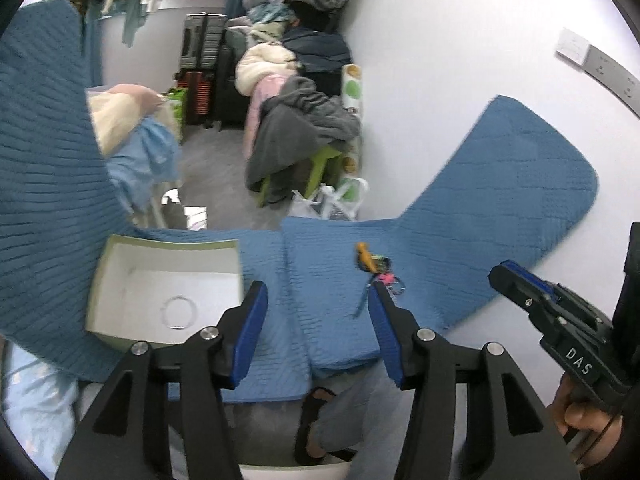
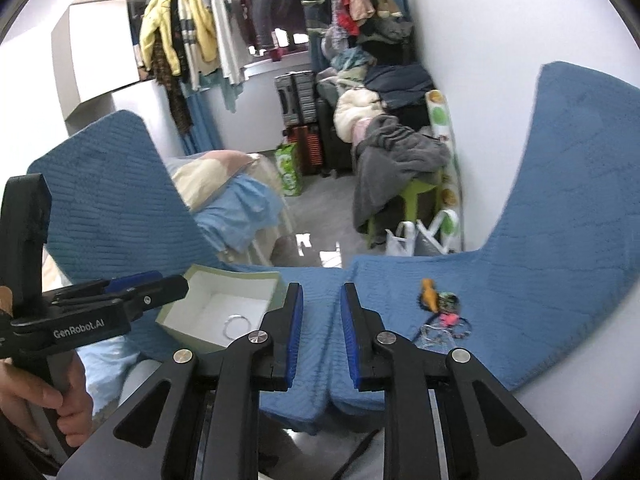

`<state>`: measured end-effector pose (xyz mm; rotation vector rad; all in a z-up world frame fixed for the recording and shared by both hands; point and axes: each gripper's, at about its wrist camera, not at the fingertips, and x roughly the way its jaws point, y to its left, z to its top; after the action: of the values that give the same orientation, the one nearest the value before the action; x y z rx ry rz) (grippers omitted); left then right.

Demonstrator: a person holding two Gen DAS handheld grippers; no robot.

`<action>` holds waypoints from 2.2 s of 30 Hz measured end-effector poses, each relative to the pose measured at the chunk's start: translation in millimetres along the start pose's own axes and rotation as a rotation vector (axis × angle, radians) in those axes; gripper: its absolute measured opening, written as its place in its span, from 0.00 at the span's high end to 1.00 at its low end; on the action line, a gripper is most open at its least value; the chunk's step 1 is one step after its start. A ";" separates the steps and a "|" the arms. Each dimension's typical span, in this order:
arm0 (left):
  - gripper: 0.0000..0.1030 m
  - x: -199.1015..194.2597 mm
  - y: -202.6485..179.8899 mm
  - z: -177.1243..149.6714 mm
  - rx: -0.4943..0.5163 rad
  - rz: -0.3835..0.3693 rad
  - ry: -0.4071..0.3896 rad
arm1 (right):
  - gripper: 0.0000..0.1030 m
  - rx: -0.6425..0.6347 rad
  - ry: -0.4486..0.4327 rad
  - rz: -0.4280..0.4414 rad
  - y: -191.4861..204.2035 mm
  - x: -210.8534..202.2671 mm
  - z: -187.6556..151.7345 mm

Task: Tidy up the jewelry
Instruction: 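Move both open grippers back toward the jewelry pile, then grasp the orange gourd keychain with the left gripper while the right gripper grasps the pink bow charm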

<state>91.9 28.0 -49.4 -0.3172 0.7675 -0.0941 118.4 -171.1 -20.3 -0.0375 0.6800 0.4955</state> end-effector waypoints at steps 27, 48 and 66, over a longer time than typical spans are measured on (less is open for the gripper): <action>0.53 179.9 -80.5 -20.7 0.069 -0.213 0.284 | 0.80 0.139 0.196 -0.075 -170.6 59.2 -71.6; 0.55 358.8 -64.7 3.2 -0.065 -0.193 0.399 | 0.80 0.164 0.388 0.009 -251.0 237.9 -75.2; 0.56 441.0 -69.0 8.0 -0.086 -0.211 0.433 | 0.77 0.089 0.530 0.036 -265.6 317.0 -89.3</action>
<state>416.3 -122.9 -316.4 -0.4673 1.1677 -0.3368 396.5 -287.6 -317.2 -0.0741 1.2231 0.4927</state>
